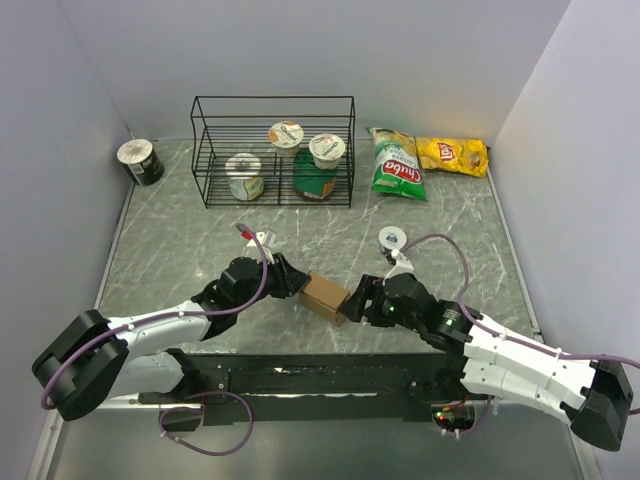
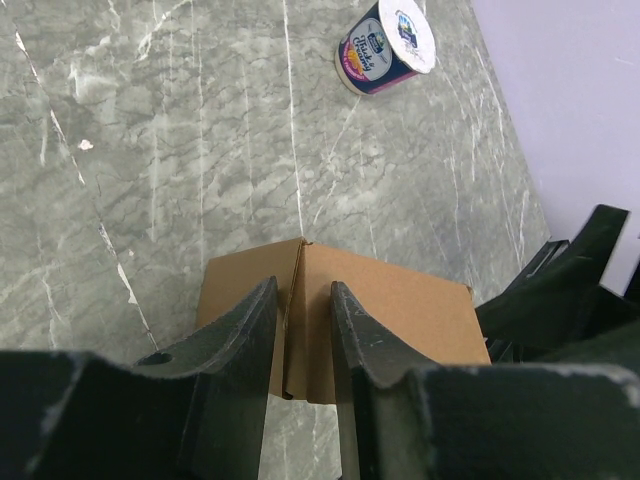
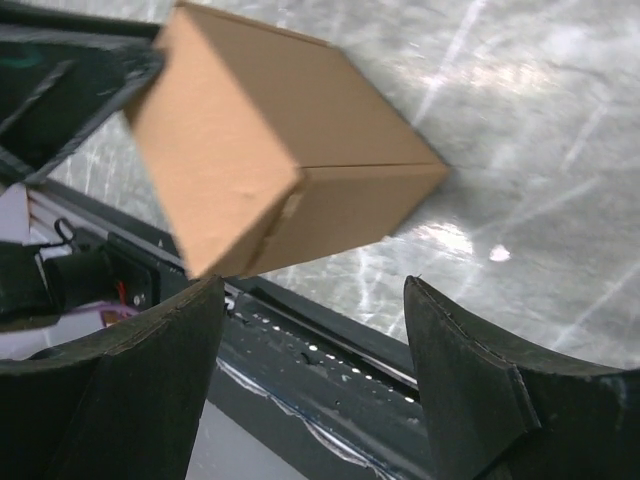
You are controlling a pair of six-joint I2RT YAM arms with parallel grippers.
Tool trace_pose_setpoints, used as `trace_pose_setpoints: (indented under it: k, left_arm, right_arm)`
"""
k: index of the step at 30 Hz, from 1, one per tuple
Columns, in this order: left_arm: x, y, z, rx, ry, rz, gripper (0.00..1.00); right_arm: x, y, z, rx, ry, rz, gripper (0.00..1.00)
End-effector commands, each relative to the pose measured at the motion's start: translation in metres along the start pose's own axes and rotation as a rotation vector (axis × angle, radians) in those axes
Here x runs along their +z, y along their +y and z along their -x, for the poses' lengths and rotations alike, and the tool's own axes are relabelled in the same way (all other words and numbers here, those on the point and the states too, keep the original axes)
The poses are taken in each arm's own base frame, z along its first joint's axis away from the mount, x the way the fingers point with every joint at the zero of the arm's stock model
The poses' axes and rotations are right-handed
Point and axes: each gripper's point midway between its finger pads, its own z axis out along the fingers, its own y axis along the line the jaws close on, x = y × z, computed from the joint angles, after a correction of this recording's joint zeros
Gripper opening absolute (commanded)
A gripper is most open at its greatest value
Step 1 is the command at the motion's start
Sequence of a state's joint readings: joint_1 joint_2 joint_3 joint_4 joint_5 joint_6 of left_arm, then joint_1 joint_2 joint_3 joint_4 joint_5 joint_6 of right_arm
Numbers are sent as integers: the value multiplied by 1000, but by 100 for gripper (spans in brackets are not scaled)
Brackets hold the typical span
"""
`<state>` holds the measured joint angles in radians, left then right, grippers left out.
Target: Fold the paper box
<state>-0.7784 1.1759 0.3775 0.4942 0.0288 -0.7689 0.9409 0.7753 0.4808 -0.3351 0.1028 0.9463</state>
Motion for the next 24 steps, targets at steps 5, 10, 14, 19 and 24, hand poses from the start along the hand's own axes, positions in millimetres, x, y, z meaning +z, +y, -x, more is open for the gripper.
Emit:
trace_pose_setpoints:
  k: [5,10,14,19,24]
  left_arm:
    - [-2,18,-14,37,51,62,32]
    - [-1,16,-14,34,47,55,32]
    - [0,14,-13,36,49,48,31]
    - [1,13,-13,38,50,43,31]
    - [0,13,-12,38,46,42,31]
  right_arm:
    - [-5,17,23,104,-98,98,76]
    - [-6,16,32,120,-131,100,76]
    - [1,21,31,117,-111,113,76]
    - [9,20,26,104,-85,106,71]
    - [15,13,20,96,-67,85,62]
